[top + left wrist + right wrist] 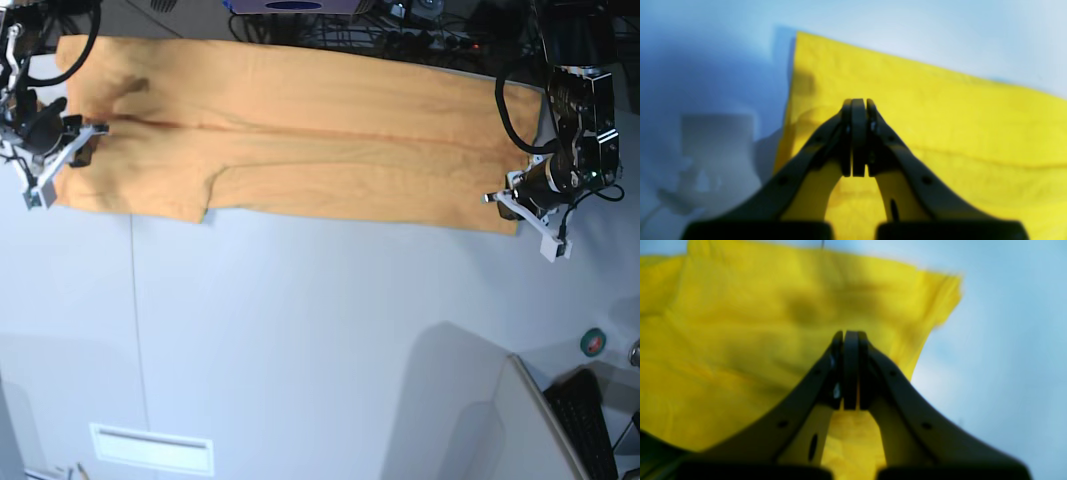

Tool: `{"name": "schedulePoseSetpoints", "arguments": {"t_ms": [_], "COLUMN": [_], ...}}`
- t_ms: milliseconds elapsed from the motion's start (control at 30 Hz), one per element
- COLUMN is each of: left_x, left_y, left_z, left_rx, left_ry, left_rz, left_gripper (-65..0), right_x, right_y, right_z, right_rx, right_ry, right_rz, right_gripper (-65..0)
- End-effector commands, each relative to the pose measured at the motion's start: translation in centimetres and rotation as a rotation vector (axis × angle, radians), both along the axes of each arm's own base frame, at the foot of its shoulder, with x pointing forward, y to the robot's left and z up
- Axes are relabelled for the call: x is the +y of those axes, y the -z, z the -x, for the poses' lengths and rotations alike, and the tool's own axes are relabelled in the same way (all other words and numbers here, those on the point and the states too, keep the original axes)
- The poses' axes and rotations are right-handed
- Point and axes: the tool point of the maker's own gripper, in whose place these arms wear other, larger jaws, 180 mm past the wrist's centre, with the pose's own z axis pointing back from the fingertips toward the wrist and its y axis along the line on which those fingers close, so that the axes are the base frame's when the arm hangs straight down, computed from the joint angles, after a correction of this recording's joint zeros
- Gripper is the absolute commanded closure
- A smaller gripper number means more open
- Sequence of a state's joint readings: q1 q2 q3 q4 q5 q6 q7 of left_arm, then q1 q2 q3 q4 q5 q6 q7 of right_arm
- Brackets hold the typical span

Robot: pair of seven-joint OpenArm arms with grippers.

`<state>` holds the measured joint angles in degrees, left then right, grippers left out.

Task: Layout the t-shirt on the table in an organized manner, then fold the t-shirt properly
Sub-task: 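Lower the folded edge onto the shirt and release with both grippers, then smooth and adjust the folded strip with both grippers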

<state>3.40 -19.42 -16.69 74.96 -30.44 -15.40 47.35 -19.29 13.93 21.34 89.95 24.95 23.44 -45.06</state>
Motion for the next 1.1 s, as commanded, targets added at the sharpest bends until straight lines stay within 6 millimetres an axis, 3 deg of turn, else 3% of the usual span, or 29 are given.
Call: {"name": "schedulePoseSetpoints", "arguments": {"t_ms": [0,167,300,467,567,700,833,967,1067], "left_x": [0.8,1.4,1.8,2.8,2.9,3.0,2.5,2.6,2.9], "left_y": [-0.4,0.0,0.0,-0.3,-0.4,-0.7,-1.2,-1.9,-2.1], "left_z": [-0.6,-0.5,-0.5,-1.1,-1.0,-1.1,-1.4,-1.8,-1.9], "left_rx": [-0.013,0.003,0.006,-0.035,-0.043,-0.056,-0.081,-0.106,-0.108], "left_ry": [-0.007,-0.020,-0.016,0.004,-0.013,-0.026,-0.046,-0.063,-0.063], "left_rz": [-0.006,-0.007,-0.033,-0.133,-0.109,-0.080,-0.017,0.026,0.023], "left_gripper": [0.0,0.0,0.0,0.0,0.0,0.0,0.0,0.0,0.0], "right_x": [-0.7,-2.0,-2.8,-4.1,-3.8,-2.1,-0.2,-0.9,-1.7], "right_y": [-0.4,2.5,3.4,2.9,1.2,-2.7,-4.8,-3.7,-3.5], "right_z": [-0.5,2.0,2.2,2.2,2.1,0.4,-3.0,-6.6,-8.3], "right_rx": [-0.021,0.078,0.085,0.089,0.094,-0.006,-0.117,-0.119,-0.120], "right_ry": [0.000,0.045,0.067,0.055,0.013,-0.060,-0.055,-0.012,0.011], "right_rz": [0.010,-0.004,-0.006,0.025,0.056,0.091,0.063,0.022,0.012], "right_gripper": [0.0,0.0,0.0,0.0,0.0,0.0,0.0,-0.2,-27.5]}}
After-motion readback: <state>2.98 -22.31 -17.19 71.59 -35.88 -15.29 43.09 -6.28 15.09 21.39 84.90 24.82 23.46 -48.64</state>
